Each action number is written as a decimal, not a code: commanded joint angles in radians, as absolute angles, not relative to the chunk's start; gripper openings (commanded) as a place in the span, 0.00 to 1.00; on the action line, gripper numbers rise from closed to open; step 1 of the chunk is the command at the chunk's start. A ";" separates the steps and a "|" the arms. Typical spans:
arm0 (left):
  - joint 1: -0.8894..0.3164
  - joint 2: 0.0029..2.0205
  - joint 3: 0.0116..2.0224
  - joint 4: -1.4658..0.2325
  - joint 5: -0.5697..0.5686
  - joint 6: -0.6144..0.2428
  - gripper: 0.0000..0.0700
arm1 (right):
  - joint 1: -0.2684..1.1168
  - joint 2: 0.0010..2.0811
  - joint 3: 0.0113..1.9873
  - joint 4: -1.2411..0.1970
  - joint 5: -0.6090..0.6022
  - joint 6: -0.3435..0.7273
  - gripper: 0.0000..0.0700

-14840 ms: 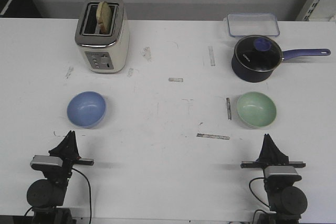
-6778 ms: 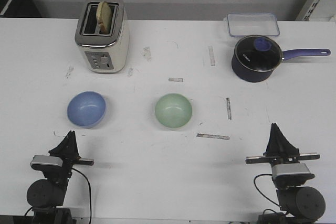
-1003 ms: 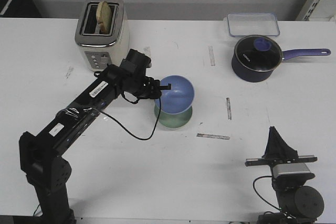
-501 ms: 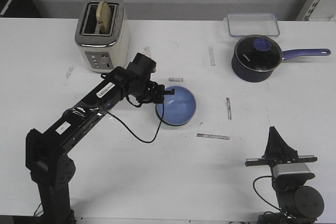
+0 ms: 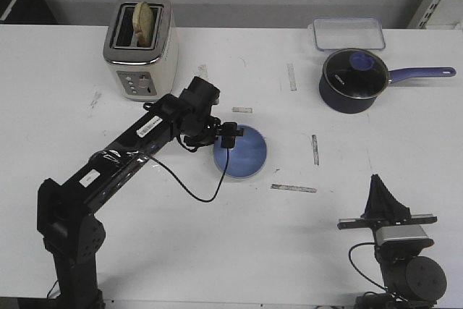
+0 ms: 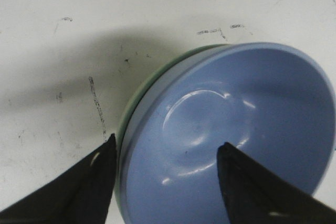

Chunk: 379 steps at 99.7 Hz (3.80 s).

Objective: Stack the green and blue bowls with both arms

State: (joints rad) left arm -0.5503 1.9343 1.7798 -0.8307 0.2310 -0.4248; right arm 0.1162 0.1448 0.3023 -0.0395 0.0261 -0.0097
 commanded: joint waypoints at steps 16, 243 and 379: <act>-0.559 1.888 1.807 -0.844 0.230 -0.374 0.53 | 0.117 0.144 0.305 -0.026 0.027 0.003 0.00; -0.213 0.289 0.374 0.159 0.067 0.014 0.00 | 0.117 0.144 0.305 -0.023 0.027 0.003 0.00; -0.025 0.003 0.012 0.175 0.026 0.015 0.00 | 0.117 0.144 0.305 -0.023 0.026 0.003 0.00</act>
State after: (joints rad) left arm -0.0292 0.0055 0.0341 0.1608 0.0273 0.0093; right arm 0.1162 0.1448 0.3023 -0.0357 0.0261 -0.0097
